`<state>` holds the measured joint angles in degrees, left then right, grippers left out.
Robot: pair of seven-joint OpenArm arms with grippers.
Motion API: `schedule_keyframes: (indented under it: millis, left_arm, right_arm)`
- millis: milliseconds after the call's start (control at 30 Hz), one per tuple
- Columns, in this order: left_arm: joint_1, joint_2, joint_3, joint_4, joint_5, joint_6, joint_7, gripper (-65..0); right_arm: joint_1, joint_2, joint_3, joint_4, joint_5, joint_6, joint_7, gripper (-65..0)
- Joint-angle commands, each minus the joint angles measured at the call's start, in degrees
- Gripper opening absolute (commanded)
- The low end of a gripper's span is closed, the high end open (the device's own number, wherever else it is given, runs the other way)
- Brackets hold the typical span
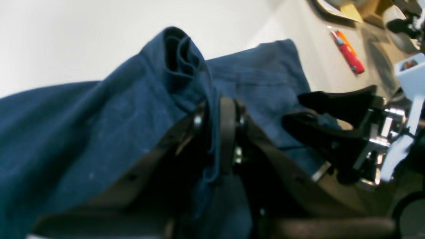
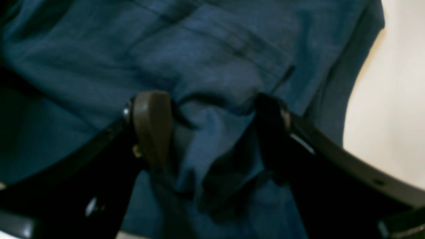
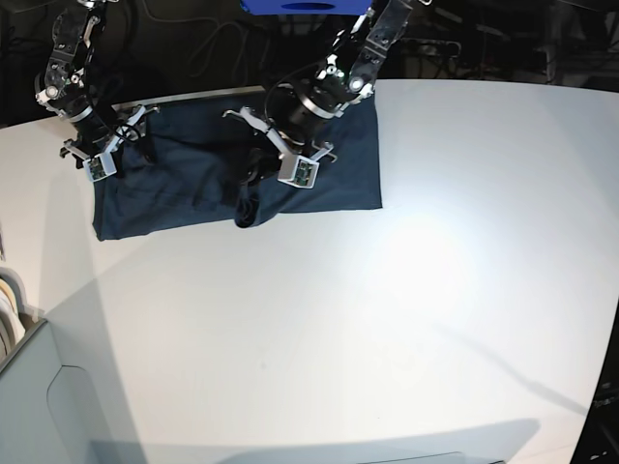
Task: Fold the T-shirt properly
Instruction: 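Fold the strip end held by the left gripper over toward the right gripper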
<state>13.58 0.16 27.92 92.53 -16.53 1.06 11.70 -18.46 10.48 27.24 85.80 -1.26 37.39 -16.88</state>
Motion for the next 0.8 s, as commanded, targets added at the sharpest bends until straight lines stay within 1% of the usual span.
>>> schedule_keyframes:
  millis: [0, 233, 300, 400, 433, 500, 533, 567, 667, 767]
  left_arm:
    - [-0.1, 0.4, 0.1, 0.3, -0.3, -0.5, -1.4, -65.0]
    - [-1.4, 0.6, 0.2, -2.3, -0.3, -0.5, -1.1, -64.4]
    - [-2.1, 0.7, 0.3, -2.7, -0.3, -0.5, -1.1, -54.7]
    - [-2.6, 0.3, 2.5, -2.8, -0.4, -0.7, -1.1, -36.7]
    - [-2.7, -0.3, 3.2, -2.5, -0.4, -0.8, -1.3, -30.3]
    - [-2.8, -1.6, 5.2, -0.1, -0.8, -0.8, -1.5, -20.5]
    - [-2.8, -2.4, 5.9, 1.5, -0.8, -0.8, -1.5, -17.8]
    - [-2.6, -3.0, 6.2, 3.0, -0.8, -0.8, -1.5, -16.7]
    - [-2.3, -4.8, 6.1, 7.7, -0.9, -0.7, -1.5, -16.4]
    - [-1.0, -8.3, 5.6, 11.9, -0.9, -0.6, -1.6, -16.4]
  right_arm:
    - [-0.2, 0.8, 0.2, 0.5, -0.3, 0.6, -0.5, -26.9]
    - [-0.2, 0.9, 0.2, 0.5, -0.3, 0.6, -0.5, -26.9]
    - [-0.2, 0.9, 0.2, 0.5, -0.3, 0.6, -0.5, -26.9]
    - [0.0, 0.9, 0.2, 0.5, -0.3, 0.6, -0.5, -26.9]
    - [0.3, 0.9, 0.2, 0.5, -0.3, 0.6, -0.5, -26.9]
    - [0.6, 1.0, 0.2, 0.5, -0.3, 0.6, -0.7, -26.9]
    - [0.6, 1.2, 0.2, 0.6, -0.3, 0.6, -0.7, -26.9]
    - [0.6, 1.5, 0.2, 0.6, -0.3, 0.6, -0.7, -26.9]
    - [0.6, 2.0, 0.2, 0.6, -0.3, 0.6, -0.7, -26.9]
    - [0.6, 2.0, 0.2, 0.6, -0.3, 0.6, -0.7, -26.9]
